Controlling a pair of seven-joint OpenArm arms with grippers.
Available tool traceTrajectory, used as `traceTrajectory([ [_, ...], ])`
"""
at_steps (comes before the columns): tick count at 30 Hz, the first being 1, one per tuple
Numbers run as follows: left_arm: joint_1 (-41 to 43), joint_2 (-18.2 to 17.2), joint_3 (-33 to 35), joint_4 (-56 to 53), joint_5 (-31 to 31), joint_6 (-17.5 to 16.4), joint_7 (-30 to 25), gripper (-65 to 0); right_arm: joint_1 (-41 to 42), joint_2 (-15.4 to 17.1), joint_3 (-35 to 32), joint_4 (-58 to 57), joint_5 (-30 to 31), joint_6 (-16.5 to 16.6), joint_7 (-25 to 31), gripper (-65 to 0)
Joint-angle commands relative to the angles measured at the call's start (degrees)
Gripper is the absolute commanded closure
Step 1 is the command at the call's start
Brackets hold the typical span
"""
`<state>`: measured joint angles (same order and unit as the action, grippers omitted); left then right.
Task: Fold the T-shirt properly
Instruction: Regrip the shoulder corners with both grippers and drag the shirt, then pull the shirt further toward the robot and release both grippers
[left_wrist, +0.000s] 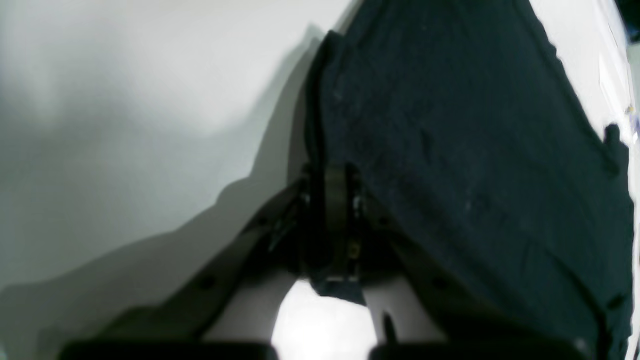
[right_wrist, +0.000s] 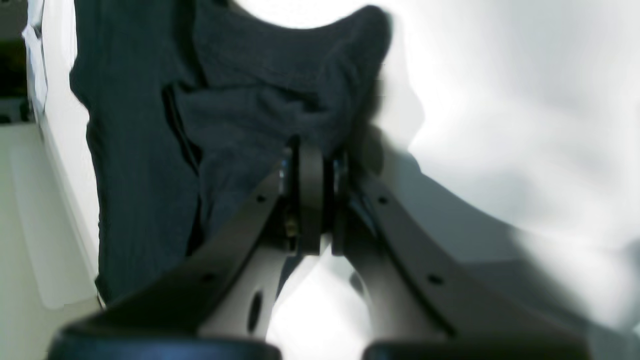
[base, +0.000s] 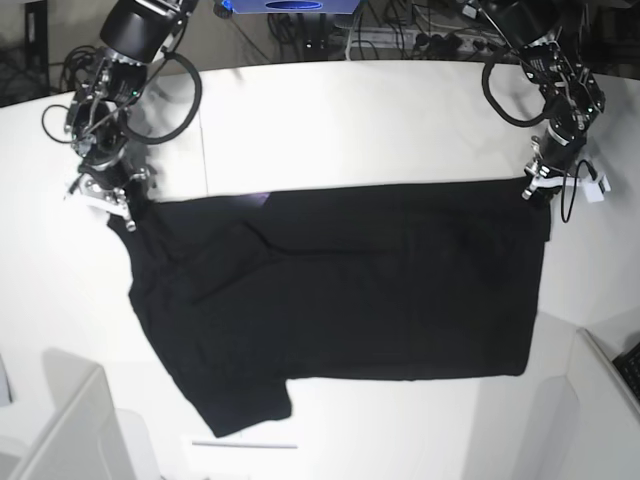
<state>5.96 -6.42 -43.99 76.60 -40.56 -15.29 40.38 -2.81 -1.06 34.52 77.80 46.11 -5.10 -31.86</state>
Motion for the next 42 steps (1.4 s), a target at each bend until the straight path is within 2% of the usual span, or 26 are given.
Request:
traceTrajectory([
  [1, 0.15, -1.28, -0.19, 0.63, 0.16, 0.12, -0.6, 0.0, -0.22, 0.49, 0.16, 0.84, -1.32, -0.83, -0.19, 0.0],
  [5, 2.44, -3.12, 0.6, 1.51, -0.19, 0.12, -0.6, 0.0, -2.6, 1.98, -0.19, 2.86, -1.14, -0.83, -0.28, 0.0],
  [13, 6.84, -4.0, 3.24, 5.73, -0.19, 0.12, -0.6, 0.0, -8.14, 1.98, -0.19, 7.87, -1.05, -0.83, -0.36, 0.0],
  [18, 10.09, -3.91, 3.06, 8.81, -0.28, 0.12, -0.6, 0.0, -9.72, 1.9, 0.25, 11.47, -0.96, -0.83, -5.11, 0.0],
  [28, 15.89, -3.74, 2.89, 15.49, -0.28, 0.12, -0.6, 0.0, -14.03, -1.09, 0.25, 17.01, -0.96, -0.83, -6.17, 0.0],
  [42, 22.66, -3.74, 2.89, 18.39, -0.28, 0.12, -0.6, 0.0, -21.59, -2.5, 0.07, 22.11, -0.96, -0.83, -6.17, 0.0],
])
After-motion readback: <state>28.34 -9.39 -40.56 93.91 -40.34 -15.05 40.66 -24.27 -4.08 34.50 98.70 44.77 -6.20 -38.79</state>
